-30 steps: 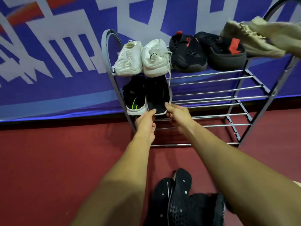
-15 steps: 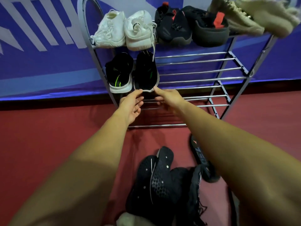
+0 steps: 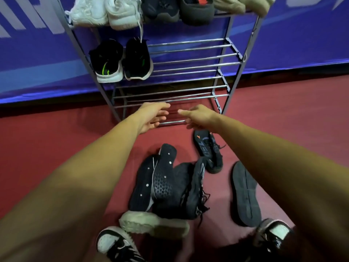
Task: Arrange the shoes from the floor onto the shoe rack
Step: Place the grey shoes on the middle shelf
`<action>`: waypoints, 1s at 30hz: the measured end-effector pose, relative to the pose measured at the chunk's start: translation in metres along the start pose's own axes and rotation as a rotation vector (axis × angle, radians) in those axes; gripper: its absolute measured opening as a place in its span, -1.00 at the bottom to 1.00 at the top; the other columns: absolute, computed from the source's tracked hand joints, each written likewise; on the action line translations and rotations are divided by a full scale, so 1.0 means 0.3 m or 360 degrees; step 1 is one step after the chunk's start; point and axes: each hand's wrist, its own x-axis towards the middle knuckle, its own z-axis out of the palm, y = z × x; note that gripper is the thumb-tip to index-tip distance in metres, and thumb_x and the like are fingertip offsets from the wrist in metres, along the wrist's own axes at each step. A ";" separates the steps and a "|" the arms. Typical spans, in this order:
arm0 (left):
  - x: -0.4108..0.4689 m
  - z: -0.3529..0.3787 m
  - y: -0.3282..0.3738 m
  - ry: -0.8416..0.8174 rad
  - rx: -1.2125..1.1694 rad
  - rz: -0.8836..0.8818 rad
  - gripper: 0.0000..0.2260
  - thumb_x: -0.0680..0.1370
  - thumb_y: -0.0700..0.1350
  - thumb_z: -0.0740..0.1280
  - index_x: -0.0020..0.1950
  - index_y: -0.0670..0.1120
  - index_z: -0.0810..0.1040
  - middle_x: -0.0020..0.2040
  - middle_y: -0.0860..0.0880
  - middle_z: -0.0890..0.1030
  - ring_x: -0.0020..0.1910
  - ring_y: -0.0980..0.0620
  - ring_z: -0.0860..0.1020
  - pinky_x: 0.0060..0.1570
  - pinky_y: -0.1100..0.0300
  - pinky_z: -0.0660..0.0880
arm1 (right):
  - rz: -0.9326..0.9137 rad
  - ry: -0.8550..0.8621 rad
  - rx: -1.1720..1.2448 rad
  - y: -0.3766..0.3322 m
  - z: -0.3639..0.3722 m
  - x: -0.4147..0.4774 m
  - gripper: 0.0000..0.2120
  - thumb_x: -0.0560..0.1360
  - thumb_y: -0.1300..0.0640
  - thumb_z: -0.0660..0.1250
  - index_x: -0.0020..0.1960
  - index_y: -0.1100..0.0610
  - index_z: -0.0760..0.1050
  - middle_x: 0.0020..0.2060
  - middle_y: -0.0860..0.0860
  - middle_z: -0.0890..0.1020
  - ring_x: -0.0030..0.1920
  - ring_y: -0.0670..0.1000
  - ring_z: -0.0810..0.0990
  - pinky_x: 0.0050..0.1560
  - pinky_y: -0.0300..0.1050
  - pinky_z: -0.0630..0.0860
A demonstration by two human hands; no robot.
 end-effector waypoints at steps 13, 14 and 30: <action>-0.106 0.141 -0.183 -0.0122 0.0784 0.0060 -0.84 0.51 -0.05 0.41 0.04 -0.08 0.65 -0.20 0.04 0.63 -0.18 0.09 0.56 -0.27 0.25 0.38 | 0.0189 -0.0046 -0.0387 0.298 -0.043 -0.156 -0.59 0.55 -0.12 0.36 -0.10 0.27 0.56 -0.27 0.13 0.61 -0.33 0.08 0.56 -0.43 -0.20 0.45; -0.105 0.136 -0.205 -0.0126 0.0838 0.0061 -0.83 0.52 -0.07 0.40 0.06 -0.11 0.65 -0.20 0.03 0.62 -0.18 0.08 0.55 -0.28 0.26 0.39 | 0.0199 -0.0069 -0.0378 0.312 -0.021 -0.150 -0.60 0.55 -0.11 0.36 -0.09 0.27 0.56 -0.26 0.12 0.62 -0.36 0.06 0.56 -0.45 -0.21 0.45; 0.035 -0.019 -0.570 -0.0118 0.1203 -0.0364 -0.86 0.48 -0.07 0.45 -0.03 -0.09 0.59 -0.16 -0.03 0.56 -0.14 0.01 0.51 -0.01 0.14 0.47 | 0.0485 -0.0562 -0.0645 0.498 0.398 0.023 -0.60 0.54 -0.15 0.35 -0.03 0.22 0.58 -0.30 0.09 0.62 -0.34 0.09 0.63 -0.44 -0.19 0.47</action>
